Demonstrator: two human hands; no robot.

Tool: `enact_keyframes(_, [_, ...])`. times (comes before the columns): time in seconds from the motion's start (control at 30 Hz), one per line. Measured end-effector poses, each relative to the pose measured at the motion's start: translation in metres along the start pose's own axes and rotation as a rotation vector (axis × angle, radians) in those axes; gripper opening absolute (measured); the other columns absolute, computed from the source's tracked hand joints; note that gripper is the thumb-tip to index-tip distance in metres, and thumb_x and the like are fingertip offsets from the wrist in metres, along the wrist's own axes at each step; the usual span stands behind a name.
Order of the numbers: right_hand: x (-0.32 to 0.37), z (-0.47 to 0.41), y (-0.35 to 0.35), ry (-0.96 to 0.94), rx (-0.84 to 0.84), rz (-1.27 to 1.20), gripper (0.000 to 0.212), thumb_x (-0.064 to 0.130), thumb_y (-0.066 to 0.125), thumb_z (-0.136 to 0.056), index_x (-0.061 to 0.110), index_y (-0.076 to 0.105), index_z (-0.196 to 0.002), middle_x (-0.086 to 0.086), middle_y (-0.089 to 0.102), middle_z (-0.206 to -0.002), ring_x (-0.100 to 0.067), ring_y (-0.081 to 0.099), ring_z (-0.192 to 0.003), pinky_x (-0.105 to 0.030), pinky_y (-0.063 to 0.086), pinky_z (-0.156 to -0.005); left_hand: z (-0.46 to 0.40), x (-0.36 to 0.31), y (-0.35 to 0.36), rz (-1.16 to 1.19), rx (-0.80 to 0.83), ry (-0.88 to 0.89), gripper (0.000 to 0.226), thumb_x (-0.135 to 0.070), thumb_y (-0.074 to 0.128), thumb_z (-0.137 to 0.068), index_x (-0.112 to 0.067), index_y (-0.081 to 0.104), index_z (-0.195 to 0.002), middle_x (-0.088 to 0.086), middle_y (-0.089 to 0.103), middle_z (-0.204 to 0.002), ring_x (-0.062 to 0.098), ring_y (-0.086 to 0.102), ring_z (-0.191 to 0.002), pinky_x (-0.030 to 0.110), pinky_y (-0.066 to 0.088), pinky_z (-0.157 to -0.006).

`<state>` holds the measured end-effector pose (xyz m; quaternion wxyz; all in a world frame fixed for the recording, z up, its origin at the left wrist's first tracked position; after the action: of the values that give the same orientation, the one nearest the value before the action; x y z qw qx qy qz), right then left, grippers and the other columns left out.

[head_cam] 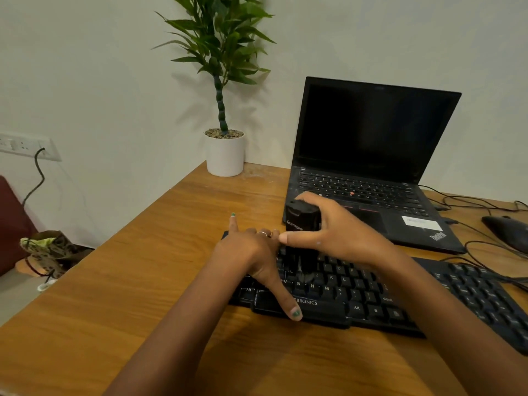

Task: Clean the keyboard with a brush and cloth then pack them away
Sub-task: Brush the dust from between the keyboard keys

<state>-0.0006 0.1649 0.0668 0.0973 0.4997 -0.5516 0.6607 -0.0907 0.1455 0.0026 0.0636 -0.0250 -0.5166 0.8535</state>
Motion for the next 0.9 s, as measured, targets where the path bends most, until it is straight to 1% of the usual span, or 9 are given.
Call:
enact_keyframes(0.17, [-0.002, 0.006, -0.017, 0.01, -0.196, 0.104, 0.036, 0.034, 0.073, -0.078, 0.023, 0.05, -0.103, 0.001, 0.061, -0.091, -0.017, 0.061, -0.082, -0.034, 0.051, -0.069, 0.019, 0.01, 0.01, 0.057, -0.21, 0.002, 0.137, -0.089, 0.054, -0.057, -0.022, -0.016, -0.152, 0.0, -0.018, -0.161, 0.022, -0.026, -0.144, 0.062, -0.026, -0.106])
enact_keyframes(0.3, [0.008, 0.006, -0.001, -0.033, -0.019, -0.017, 0.032, 0.033, 0.075, -0.077, 0.029, 0.051, -0.098, 0.01, 0.058, -0.09, -0.008, 0.058, -0.082, -0.024, 0.047, -0.066, 0.053, 0.021, 0.028, 0.096, -0.606, -0.042, 0.129, -0.104, 0.013, -0.05, -0.031, -0.013, -0.153, -0.006, -0.02, -0.16, 0.015, -0.027, -0.143, 0.057, -0.032, -0.104])
enact_keyframes(0.4, [0.014, 0.008, 0.013, -0.066, 0.097, -0.052, 0.035, 0.033, 0.075, -0.077, 0.035, 0.05, -0.101, 0.015, 0.056, -0.092, -0.005, 0.056, -0.087, -0.019, 0.044, -0.07, 0.066, 0.024, 0.047, 0.208, -0.715, -0.087, 0.121, -0.104, 0.0, -0.05, -0.039, -0.007, -0.152, -0.015, -0.016, -0.158, 0.008, -0.018, -0.145, 0.053, -0.027, -0.11])
enact_keyframes(0.53, [0.006, 0.007, -0.01, -0.034, -0.13, 0.1, 0.042, 0.032, 0.073, -0.079, 0.026, 0.05, -0.113, 0.001, 0.059, -0.107, -0.017, 0.057, -0.095, -0.027, 0.047, -0.072, 0.067, 0.027, 0.052, 0.448, -0.769, -0.043, 0.112, -0.1, 0.032, -0.057, -0.044, 0.005, -0.151, -0.025, -0.008, -0.156, 0.006, 0.003, -0.146, 0.041, 0.015, -0.12])
enact_keyframes(0.6, [0.006, 0.009, -0.002, -0.016, -0.02, -0.044, 0.04, 0.03, 0.075, -0.077, 0.021, 0.053, -0.11, 0.0, 0.06, -0.102, -0.018, 0.06, -0.095, -0.031, 0.053, -0.075, 0.07, 0.027, 0.05, 0.496, -0.799, -0.015, 0.113, -0.097, 0.043, -0.056, -0.047, 0.006, -0.15, -0.026, -0.004, -0.157, 0.004, 0.011, -0.144, 0.032, 0.028, -0.114])
enact_keyframes(0.67, [0.01, 0.015, 0.021, 0.019, 0.198, -0.199, 0.041, 0.028, 0.076, -0.076, 0.02, 0.055, -0.11, -0.002, 0.063, -0.102, -0.019, 0.064, -0.093, -0.037, 0.057, -0.075, 0.073, 0.027, 0.046, 0.507, -0.826, 0.011, 0.113, -0.095, 0.049, -0.055, -0.05, 0.006, -0.148, -0.028, 0.001, -0.156, 0.002, 0.019, -0.141, 0.023, 0.034, -0.105])
enact_keyframes(0.7, [0.013, 0.017, 0.027, -0.001, 0.231, -0.163, 0.041, 0.029, 0.077, -0.076, 0.021, 0.056, -0.111, -0.001, 0.064, -0.104, -0.018, 0.064, -0.094, -0.04, 0.057, -0.078, 0.074, 0.026, 0.045, 0.513, -0.834, 0.02, 0.113, -0.094, 0.052, -0.055, -0.05, 0.006, -0.148, -0.028, 0.004, -0.156, 0.001, 0.021, -0.14, 0.021, 0.034, -0.102])
enact_keyframes(0.83, [0.017, 0.012, 0.006, -0.091, -0.094, 0.097, 0.051, 0.03, 0.074, -0.078, 0.024, 0.05, -0.123, -0.001, 0.062, -0.113, -0.018, 0.06, -0.097, -0.036, 0.052, -0.085, 0.076, 0.026, 0.043, 0.535, -0.869, 0.046, 0.113, -0.092, 0.055, -0.053, -0.048, 0.013, -0.148, -0.028, 0.012, -0.155, 0.001, 0.027, -0.135, 0.02, 0.034, -0.097])
enact_keyframes(0.9, [0.015, 0.013, 0.001, -0.09, -0.121, 0.081, 0.052, 0.029, 0.075, -0.078, 0.025, 0.049, -0.123, 0.0, 0.062, -0.112, -0.018, 0.06, -0.096, -0.033, 0.052, -0.082, 0.077, 0.026, 0.043, 0.542, -0.871, 0.044, 0.114, -0.093, 0.054, -0.051, -0.047, 0.014, -0.147, -0.028, 0.013, -0.154, 0.002, 0.029, -0.134, 0.021, 0.036, -0.096])
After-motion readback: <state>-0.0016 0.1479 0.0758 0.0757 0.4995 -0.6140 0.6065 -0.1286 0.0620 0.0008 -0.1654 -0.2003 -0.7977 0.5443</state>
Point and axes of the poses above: each hand's wrist, its own z-axis away from the middle knuckle, its own y-axis out of the palm, x = y × z, the point moved 9 cm from there along -z, towards the middle knuckle
